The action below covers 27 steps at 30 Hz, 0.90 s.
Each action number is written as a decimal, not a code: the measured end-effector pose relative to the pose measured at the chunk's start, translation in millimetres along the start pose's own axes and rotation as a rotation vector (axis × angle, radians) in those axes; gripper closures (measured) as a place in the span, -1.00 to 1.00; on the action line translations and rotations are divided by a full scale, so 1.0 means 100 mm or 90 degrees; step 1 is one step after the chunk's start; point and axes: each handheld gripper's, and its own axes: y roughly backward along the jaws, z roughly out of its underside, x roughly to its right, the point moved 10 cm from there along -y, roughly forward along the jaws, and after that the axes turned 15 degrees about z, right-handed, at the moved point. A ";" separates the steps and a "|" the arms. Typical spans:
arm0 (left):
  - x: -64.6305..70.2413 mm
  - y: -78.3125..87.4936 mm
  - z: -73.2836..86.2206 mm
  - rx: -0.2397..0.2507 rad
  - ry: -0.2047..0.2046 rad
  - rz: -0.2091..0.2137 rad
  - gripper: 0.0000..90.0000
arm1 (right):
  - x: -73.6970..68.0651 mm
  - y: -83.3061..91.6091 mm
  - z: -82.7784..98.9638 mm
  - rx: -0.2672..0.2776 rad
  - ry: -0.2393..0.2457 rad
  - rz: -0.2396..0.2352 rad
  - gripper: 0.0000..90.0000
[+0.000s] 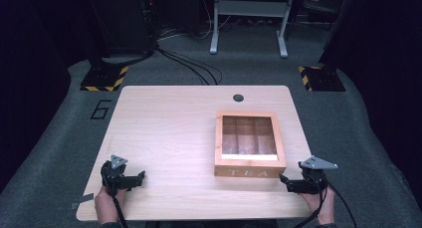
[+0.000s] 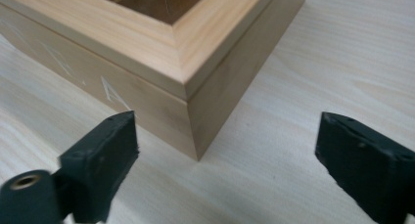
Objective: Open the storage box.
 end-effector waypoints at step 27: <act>0.00 0.00 0.00 -0.001 0.001 0.000 -0.99 | -0.19 0.09 -0.16 0.063 0.016 -0.022 0.18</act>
